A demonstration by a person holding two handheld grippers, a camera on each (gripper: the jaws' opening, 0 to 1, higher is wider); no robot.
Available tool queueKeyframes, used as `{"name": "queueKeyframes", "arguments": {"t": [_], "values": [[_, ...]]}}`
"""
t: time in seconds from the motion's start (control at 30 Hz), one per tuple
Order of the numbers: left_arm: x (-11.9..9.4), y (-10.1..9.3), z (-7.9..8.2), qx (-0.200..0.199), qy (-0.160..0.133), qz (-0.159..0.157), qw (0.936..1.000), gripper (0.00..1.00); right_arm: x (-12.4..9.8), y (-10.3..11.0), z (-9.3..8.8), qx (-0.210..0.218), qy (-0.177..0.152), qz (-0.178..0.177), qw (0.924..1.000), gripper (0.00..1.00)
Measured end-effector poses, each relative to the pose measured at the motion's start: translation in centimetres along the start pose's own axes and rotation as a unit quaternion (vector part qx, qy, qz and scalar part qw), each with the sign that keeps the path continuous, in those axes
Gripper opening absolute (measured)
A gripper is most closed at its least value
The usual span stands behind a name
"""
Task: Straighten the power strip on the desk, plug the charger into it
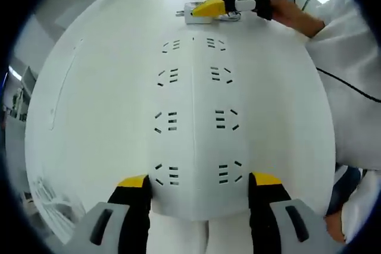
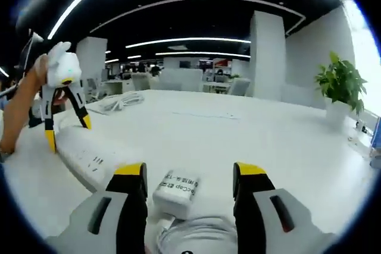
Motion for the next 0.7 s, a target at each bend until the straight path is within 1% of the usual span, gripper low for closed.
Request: {"name": "queueKeyframes", "arguments": {"t": [0.03,0.13,0.2,0.23,0.3,0.33,0.37,0.4,0.5,0.53,0.67,0.7], "values": [[0.0,0.0,0.0,0.002,0.001,0.000,1.0000,0.67,0.1,0.2,-0.3,-0.006,0.009,-0.002,0.9999,0.54],[0.0,0.0,0.0,0.003,0.005,0.000,1.0000,0.67,0.3,0.2,-0.9,-0.022,0.023,-0.027,0.9992,0.53],[0.0,0.0,0.0,0.004,0.008,0.000,1.0000,0.67,0.5,0.6,-1.0,-0.031,0.026,-0.022,0.9989,0.50],[0.0,0.0,0.1,0.004,0.010,0.001,0.9999,0.67,0.5,0.8,-1.1,-0.035,0.029,-0.021,0.9988,0.47],[-0.1,0.0,0.0,0.004,0.009,0.001,1.0000,0.67,0.6,1.1,-1.4,-0.034,0.038,-0.014,0.9986,0.42],[-0.1,0.0,0.0,0.004,0.008,0.000,1.0000,0.67,0.6,1.2,-1.5,-0.034,0.041,-0.009,0.9985,0.40],[-0.1,0.0,0.0,0.004,0.007,0.000,1.0000,0.67,0.5,1.4,-1.6,-0.032,0.044,-0.002,0.9985,0.36],[-0.1,0.0,-0.1,0.004,0.007,0.000,1.0000,0.67,0.5,1.7,-1.7,-0.030,0.048,0.011,0.9984,0.32],[-0.1,-0.1,-0.1,0.004,0.006,0.000,1.0000,0.67,0.0,1.3,-1.8,-0.033,0.050,0.014,0.9981,0.30],[-0.1,-0.1,-0.1,0.004,0.006,0.000,1.0000,0.67,-0.1,1.3,-1.8,-0.032,0.050,0.022,0.9980,0.29],[-0.1,-0.1,-0.1,0.003,0.002,0.000,1.0000,0.67,-0.3,1.7,-1.8,-0.036,0.053,0.078,0.9949,0.29],[-0.1,-0.1,-0.1,0.003,0.002,0.000,1.0000,0.67,-0.3,2.0,-1.8,-0.036,0.049,0.111,0.9920,0.29]]}}
Point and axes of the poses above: the point that each gripper's makers call its tool centre point, and the gripper's own axes: x roughly forward along the fingers, y roughly to its left, z roughly out of its top, the point moved 2 cm from there along -x, roughly backward along the fingers, and after that the axes turned 7 degrees about z, right-handed, at the moved point
